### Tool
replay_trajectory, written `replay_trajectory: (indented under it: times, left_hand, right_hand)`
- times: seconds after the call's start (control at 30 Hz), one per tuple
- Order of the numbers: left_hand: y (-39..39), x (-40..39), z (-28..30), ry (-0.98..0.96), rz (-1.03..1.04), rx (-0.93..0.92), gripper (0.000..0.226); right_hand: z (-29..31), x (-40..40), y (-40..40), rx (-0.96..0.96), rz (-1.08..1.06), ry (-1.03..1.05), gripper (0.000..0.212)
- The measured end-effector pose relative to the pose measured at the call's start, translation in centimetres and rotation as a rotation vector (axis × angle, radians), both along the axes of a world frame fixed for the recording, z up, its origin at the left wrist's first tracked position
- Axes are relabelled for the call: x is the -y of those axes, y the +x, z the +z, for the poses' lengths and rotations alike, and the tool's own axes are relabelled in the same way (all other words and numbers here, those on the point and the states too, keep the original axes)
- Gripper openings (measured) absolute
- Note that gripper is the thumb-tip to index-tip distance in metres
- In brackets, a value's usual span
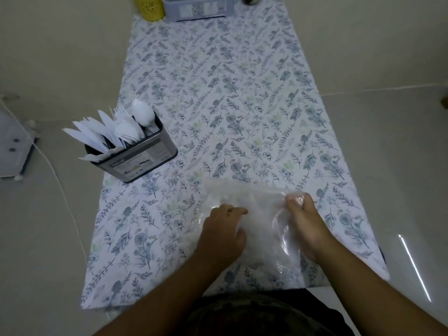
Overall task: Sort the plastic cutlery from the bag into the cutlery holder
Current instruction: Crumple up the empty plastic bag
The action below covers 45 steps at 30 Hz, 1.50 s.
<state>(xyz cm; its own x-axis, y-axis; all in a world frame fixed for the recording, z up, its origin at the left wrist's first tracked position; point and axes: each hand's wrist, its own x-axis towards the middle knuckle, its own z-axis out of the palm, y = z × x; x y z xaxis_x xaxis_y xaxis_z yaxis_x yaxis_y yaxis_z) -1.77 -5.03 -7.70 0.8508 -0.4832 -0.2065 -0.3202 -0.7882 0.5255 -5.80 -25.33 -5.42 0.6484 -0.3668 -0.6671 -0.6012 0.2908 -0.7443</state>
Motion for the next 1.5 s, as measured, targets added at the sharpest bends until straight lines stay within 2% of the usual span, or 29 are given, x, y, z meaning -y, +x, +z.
replay_trajectory:
  times: [0.13,0.2,0.33,0.4,0.47,0.6,0.7,0.8,0.87,1.0,1.13,1.23,1.33,1.43,1.5]
  left_hand:
    - [-0.2,2.1,0.0,0.039,-0.046,-0.06,0.062]
    - [-0.3,3.6,0.0,0.013,-0.064,-0.094,0.067]
    - [-1.1,8.2,0.6,0.082,-0.25,-0.101,0.079]
    - [-1.6,11.4,0.9,0.099,-0.313,-0.125,0.082]
    - [-2.1,14.8,0.8,0.055,-0.366,-0.118,0.079]
    - [-3.8,23.0,-0.6,-0.026,-0.527,-0.157,0.068]
    - [-6.2,29.5,-1.6,-0.101,-0.619,-0.209,0.064]
    - [-9.0,35.2,-3.2,-0.15,-0.702,-0.202,0.065]
    - [-10.7,38.3,-5.6,-0.119,-0.779,-0.257,0.065]
    - [-12.6,43.1,-11.1,0.133,-0.862,-0.519,0.065]
    - [-13.7,46.5,-17.3,0.401,-0.951,-0.633,0.049]
    - [-14.2,48.2,-21.6,0.594,-0.979,-0.541,0.036]
    - [-13.9,48.9,-24.5,0.713,-1.051,-0.418,0.04]
    - [-12.7,48.5,-26.8,0.837,-1.139,-0.378,0.053]
    - [-11.9,48.1,-27.4,0.854,-1.18,-0.31,0.056]
  right_hand:
    - [0.3,1.1,-2.1,0.059,-0.107,0.309,0.029]
    - [0.6,1.9,-3.5,0.093,-0.164,0.341,0.042]
    - [0.1,5.0,-6.7,0.094,-0.11,-0.036,0.053]
    - [-0.4,7.1,-8.3,0.107,-0.117,-0.151,0.057]
    - [-0.7,9.3,-10.0,0.118,-0.206,-0.181,0.057]
    - [-1.5,13.4,-13.9,0.102,-0.506,-0.178,0.038]
    - [-2.3,16.6,-17.3,0.083,-0.649,-0.2,0.03]
    - [-4.1,19.6,-20.8,0.072,-0.735,-0.214,0.034]
    - [-6.2,21.5,-22.9,0.028,-0.772,-0.305,0.041]
    - [-11.8,24.6,-24.5,-0.077,-0.714,-0.461,0.04]
    - [-21.4,26.6,-24.8,-0.242,-0.613,-0.517,0.042]
    - [-28.1,27.2,-24.4,-0.353,-0.56,-0.452,0.041]
    - [-32.9,27.9,-23.7,-0.37,-0.426,-0.302,0.048]
    - [-34.9,28.6,-23.1,-0.457,-0.194,-0.182,0.067]
    - [-34.5,29.1,-22.8,-0.539,-0.058,-0.206,0.059]
